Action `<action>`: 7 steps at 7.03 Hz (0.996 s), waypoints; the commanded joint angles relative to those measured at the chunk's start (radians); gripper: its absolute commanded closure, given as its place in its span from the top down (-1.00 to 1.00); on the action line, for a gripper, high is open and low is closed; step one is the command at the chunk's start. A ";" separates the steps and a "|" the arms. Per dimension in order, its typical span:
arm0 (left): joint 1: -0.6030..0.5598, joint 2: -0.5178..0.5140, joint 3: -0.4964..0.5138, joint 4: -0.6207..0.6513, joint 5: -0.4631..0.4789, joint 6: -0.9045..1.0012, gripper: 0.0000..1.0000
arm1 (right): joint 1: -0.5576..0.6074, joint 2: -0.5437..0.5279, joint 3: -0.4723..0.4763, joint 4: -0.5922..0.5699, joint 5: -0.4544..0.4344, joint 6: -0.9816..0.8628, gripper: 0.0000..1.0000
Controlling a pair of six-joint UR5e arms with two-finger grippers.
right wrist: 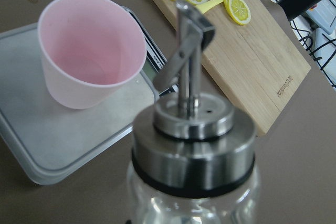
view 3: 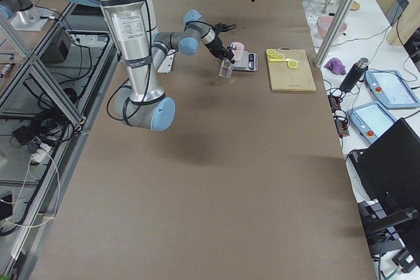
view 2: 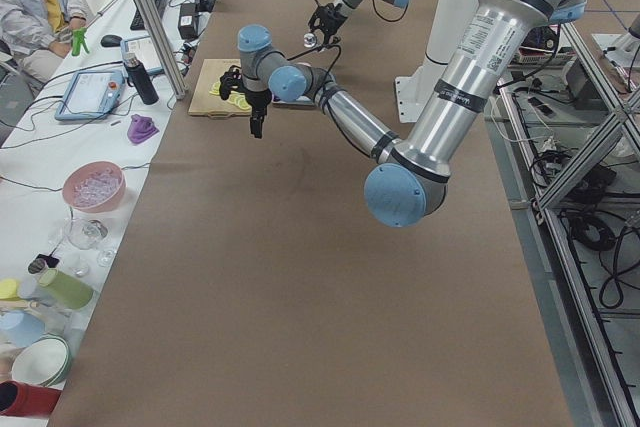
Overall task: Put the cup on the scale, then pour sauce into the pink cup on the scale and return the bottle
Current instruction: 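Lift the bottle with the right gripper and carry it toward the pink cup, then tilt the bottle spout over the pink cup with the right gripper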
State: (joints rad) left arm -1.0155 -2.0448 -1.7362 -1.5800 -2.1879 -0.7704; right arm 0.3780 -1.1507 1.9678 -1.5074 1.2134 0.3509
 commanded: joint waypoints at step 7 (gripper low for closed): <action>0.000 0.000 0.003 -0.001 0.002 -0.001 0.95 | 0.021 0.127 -0.035 -0.284 -0.015 -0.171 -1.00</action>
State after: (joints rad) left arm -1.0155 -2.0448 -1.7335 -1.5807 -2.1861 -0.7716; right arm 0.3966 -1.0443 1.9334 -1.7493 1.1998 0.2176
